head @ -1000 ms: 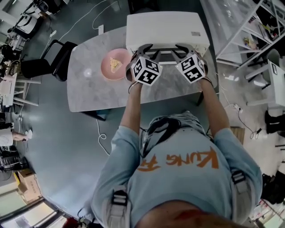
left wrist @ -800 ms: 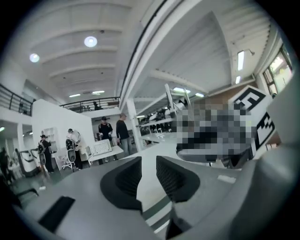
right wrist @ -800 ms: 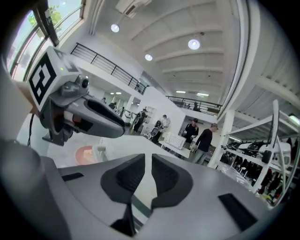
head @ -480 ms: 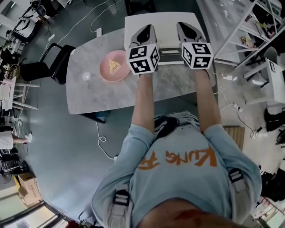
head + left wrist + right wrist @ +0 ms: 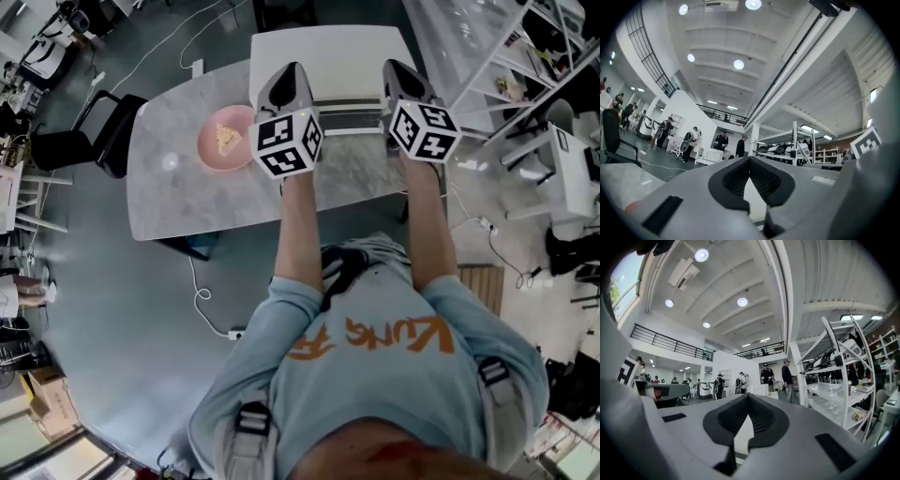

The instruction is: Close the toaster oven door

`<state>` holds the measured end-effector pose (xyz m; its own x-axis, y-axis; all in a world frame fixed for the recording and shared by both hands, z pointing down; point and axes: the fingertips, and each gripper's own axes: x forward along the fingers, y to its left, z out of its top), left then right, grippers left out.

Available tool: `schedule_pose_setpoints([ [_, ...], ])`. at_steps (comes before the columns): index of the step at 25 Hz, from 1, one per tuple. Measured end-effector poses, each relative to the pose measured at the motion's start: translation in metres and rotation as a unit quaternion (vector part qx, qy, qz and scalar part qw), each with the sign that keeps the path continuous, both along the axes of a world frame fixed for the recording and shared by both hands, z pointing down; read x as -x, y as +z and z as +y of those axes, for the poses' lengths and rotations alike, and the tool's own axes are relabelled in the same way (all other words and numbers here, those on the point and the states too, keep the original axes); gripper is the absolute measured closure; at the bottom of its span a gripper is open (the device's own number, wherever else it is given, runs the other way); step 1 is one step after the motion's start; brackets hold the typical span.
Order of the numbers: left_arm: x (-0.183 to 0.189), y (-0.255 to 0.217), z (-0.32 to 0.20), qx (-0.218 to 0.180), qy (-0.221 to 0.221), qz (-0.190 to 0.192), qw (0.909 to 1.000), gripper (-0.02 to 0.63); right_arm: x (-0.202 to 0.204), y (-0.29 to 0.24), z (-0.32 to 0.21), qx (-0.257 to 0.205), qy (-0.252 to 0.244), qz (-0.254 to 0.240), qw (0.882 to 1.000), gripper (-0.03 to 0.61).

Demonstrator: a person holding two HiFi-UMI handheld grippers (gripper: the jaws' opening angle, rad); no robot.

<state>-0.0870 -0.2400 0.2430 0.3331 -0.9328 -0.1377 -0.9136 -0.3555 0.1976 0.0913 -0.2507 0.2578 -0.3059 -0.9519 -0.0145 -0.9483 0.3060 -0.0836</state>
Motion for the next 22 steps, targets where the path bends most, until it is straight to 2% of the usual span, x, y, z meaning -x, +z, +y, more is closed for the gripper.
schedule_pose_setpoints([
  [3,0.001,0.005,0.005,0.002,0.002,0.021,0.9998,0.612,-0.002,0.008,0.005,0.006,-0.003,0.019,1.000,0.581],
  [13,0.013,0.008,0.020,0.010,-0.010,-0.010,0.9999,0.612,0.010,0.006,0.019,0.000,-0.012,0.040,0.999,0.581],
  [17,0.012,0.015,0.026,0.016,-0.002,-0.015,0.9998,0.611,0.013,0.008,0.026,0.003,-0.012,0.044,0.999,0.581],
  [22,0.020,0.008,0.027,0.007,-0.012,-0.024,0.9996,0.611,0.016,0.006,0.030,-0.002,-0.016,0.045,0.999,0.581],
])
